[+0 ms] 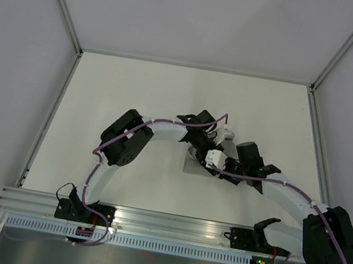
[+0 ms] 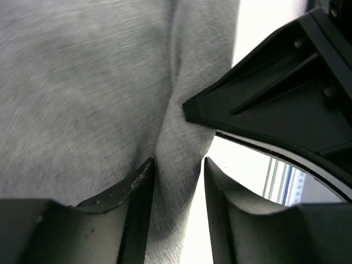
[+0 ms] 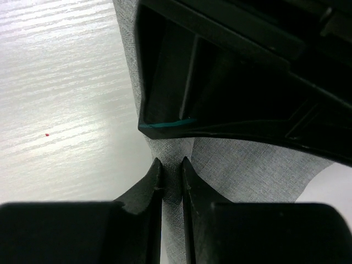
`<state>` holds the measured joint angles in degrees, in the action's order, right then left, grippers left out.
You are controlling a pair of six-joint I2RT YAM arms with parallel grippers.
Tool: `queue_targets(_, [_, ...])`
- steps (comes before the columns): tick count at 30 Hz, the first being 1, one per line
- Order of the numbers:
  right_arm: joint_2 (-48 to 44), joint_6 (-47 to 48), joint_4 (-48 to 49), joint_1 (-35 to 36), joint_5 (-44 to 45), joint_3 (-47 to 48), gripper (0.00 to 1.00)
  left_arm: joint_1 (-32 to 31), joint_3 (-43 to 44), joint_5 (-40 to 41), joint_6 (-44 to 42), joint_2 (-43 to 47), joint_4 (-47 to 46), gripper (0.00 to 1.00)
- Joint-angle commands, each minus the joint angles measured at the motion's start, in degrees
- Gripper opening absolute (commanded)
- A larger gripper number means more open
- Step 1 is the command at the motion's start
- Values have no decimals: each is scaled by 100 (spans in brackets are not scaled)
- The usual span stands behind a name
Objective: Fold the napkin, place the utensils inside, and roll it up
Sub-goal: Roll the napkin with the utensil
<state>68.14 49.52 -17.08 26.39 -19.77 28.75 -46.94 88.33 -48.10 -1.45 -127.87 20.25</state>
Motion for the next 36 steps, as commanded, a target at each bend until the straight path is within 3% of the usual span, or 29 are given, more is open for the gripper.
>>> queue_targets(1, [454,128,-576,-231,-79,341,0,158,-421,678,1128,569,-414,47])
queue_targets(4, [823,260,-848,-459,-360,666,0,404,-799,1081,1989,955,-1267,49])
queue_targets(9, [1552,436,-1288,-793,-747,1271,0,1054,-2222,1706,3526,1703,-3542,50])
queue_targets(17, [3079,673,-2202,-1302,-1143,2423,0,1240,-4103,3778,3389,3109,-5670,51])
queue_targets(20, [3599,717,-2676,-1452,-1266,3038,0,1073,-4903,4647,2854,3689,-6829,52])
queue_targets(25, [4672,753,-3468,-1663,-1477,4058,0,390,-5520,5099,738,4130,-7966,60])
queue_targets(29, [5173,691,-3732,-1734,-1582,4576,0,-394,-5344,5372,-1579,3902,-7650,62])
queue_targets(32, [5393,594,-3855,-1778,-1618,4797,0,-904,-5195,5416,-2601,3525,-7432,66])
queue_targets(36, [5552,550,-3978,-1822,-1644,4964,0,-1396,-4818,5249,-3316,3041,-6720,69])
